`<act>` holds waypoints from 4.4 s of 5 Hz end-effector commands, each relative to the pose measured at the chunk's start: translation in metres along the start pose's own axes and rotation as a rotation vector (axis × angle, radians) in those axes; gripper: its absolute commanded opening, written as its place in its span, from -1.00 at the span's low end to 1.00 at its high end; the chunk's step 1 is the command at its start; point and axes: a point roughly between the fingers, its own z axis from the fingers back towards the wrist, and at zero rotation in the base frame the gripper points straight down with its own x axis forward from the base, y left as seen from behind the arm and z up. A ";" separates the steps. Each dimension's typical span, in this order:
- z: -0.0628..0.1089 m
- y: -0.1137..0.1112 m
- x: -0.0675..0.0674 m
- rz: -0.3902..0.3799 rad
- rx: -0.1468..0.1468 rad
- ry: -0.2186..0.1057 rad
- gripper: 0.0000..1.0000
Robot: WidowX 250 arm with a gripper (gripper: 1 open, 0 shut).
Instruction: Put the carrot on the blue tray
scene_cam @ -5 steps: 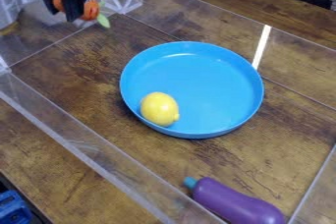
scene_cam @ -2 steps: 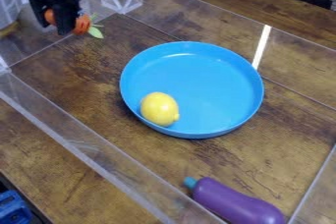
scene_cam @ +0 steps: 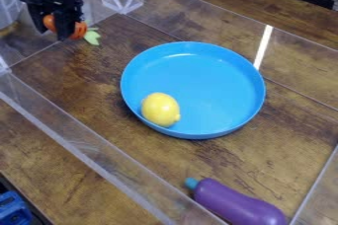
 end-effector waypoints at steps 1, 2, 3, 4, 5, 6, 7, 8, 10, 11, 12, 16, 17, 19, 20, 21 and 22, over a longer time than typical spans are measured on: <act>0.050 0.013 0.024 0.042 0.043 -0.114 -1.00; 0.046 0.017 0.018 0.074 0.061 -0.100 -1.00; 0.043 0.016 0.014 0.109 0.080 -0.081 -1.00; 0.040 0.012 0.017 0.087 0.089 -0.072 -1.00; 0.055 -0.016 0.020 0.154 0.095 -0.067 -1.00; 0.064 -0.045 0.029 0.086 0.065 -0.081 -1.00; 0.071 -0.056 0.034 0.036 0.043 -0.086 -1.00; 0.072 -0.067 0.026 -0.004 0.025 -0.092 -1.00; 0.072 -0.093 0.009 -0.092 -0.008 -0.097 -1.00; 0.078 -0.098 0.005 -0.125 -0.020 -0.099 -1.00; 0.084 -0.102 0.000 -0.156 -0.035 -0.100 -1.00; 0.106 -0.130 0.000 -0.293 -0.104 -0.111 -1.00; 0.105 -0.134 0.007 -0.301 -0.115 -0.113 -1.00; 0.088 -0.153 -0.008 -0.411 -0.146 -0.119 -1.00; 0.096 -0.158 -0.005 -0.414 -0.148 -0.116 -1.00; 0.101 -0.160 0.001 -0.416 -0.143 -0.114 -1.00; 0.087 -0.157 0.005 -0.396 -0.140 -0.109 -1.00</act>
